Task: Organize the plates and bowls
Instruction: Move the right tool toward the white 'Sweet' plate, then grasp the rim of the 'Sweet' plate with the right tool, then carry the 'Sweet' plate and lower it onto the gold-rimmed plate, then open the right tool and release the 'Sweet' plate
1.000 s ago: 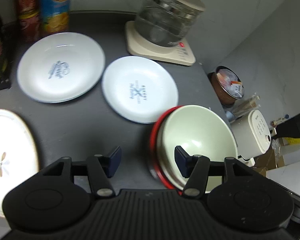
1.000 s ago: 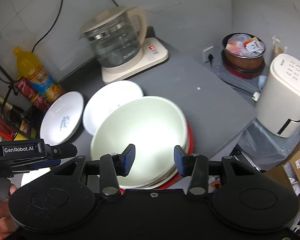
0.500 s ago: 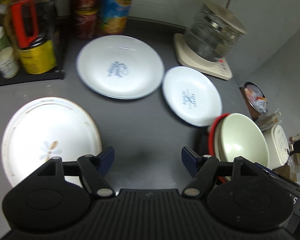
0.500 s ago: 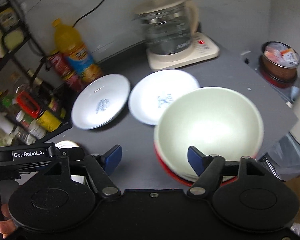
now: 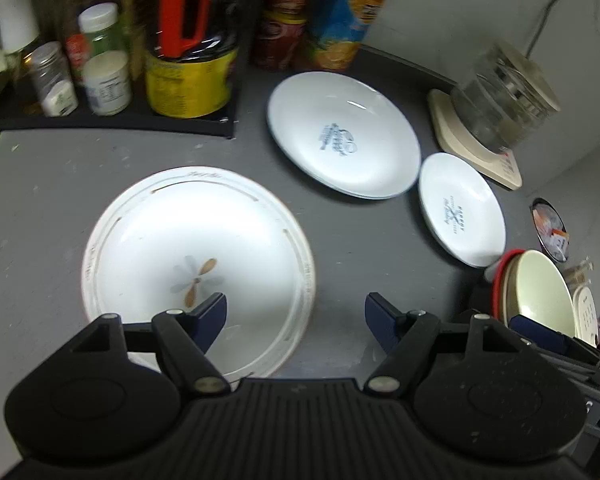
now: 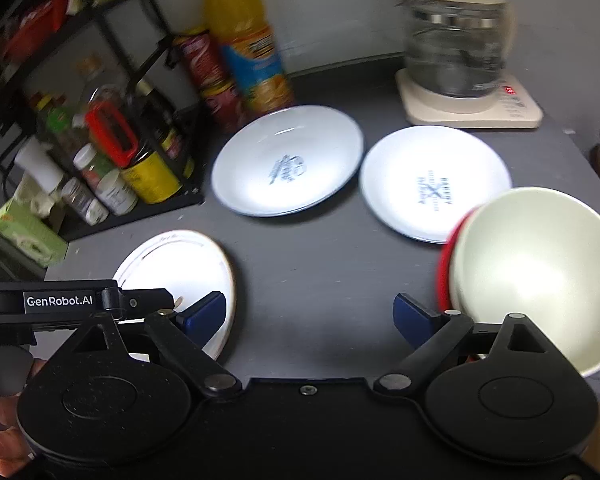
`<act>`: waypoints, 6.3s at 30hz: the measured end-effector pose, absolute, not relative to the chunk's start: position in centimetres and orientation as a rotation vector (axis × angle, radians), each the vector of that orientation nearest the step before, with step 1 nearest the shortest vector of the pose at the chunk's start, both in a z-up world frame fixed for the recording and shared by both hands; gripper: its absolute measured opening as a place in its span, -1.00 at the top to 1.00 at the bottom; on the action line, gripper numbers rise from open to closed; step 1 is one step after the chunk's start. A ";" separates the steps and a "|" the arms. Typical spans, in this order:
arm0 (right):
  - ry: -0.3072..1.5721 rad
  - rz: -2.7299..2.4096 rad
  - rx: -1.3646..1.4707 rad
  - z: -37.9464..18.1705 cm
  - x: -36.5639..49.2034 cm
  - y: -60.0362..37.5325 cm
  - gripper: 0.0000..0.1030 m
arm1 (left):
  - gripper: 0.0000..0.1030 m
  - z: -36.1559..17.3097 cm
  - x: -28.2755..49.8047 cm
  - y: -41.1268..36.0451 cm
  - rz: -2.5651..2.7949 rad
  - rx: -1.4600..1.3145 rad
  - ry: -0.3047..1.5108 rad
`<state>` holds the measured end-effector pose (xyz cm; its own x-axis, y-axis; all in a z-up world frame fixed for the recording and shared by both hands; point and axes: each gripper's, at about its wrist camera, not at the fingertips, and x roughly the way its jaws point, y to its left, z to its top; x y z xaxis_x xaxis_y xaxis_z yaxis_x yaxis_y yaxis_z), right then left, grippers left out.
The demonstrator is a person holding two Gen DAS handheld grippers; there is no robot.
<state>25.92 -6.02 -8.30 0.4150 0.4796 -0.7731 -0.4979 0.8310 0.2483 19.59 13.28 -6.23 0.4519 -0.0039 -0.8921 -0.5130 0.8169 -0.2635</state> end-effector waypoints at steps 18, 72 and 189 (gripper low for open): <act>0.970 0.822 -0.271 -8.9 29.5 0.3 -0.99 | -0.45 -7.8 19.9 16.6 0.523 -0.665 1.075; 1.050 0.767 -0.308 -17.2 51.8 3.7 0.47 | 0.65 -17.3 33.4 21.3 0.669 -1.012 0.887; 1.098 0.755 -0.118 -16.1 27.8 3.8 0.43 | 0.21 -13.1 11.4 27.3 0.660 -0.746 1.042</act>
<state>27.78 3.84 -16.14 0.2369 0.4933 -0.8369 -0.6051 0.7489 0.2702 11.39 27.32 -13.11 0.3624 0.1282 -0.9232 -0.7796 0.5845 -0.2249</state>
